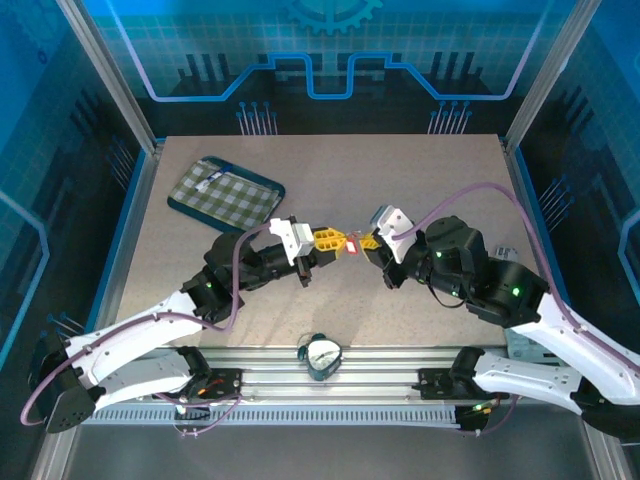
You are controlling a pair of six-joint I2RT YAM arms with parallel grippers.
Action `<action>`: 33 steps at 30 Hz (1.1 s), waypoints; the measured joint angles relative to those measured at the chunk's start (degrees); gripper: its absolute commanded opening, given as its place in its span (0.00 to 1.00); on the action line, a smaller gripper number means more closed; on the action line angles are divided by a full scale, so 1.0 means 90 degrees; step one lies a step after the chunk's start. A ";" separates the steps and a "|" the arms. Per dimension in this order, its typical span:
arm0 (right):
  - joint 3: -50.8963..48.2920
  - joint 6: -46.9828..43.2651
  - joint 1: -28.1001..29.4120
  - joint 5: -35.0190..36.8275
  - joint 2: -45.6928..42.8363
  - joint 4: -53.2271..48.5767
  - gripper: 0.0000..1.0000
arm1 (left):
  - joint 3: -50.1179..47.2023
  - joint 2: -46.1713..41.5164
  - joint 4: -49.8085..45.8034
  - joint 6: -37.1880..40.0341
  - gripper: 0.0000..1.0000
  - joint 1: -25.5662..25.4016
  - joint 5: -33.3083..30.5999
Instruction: Remove the keys from the keyring
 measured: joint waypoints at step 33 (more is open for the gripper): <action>-0.0199 0.0644 -0.0323 -0.1195 -0.0015 0.0945 0.00 | 0.0051 -0.0155 0.0272 -0.0168 0.00 0.0029 0.0372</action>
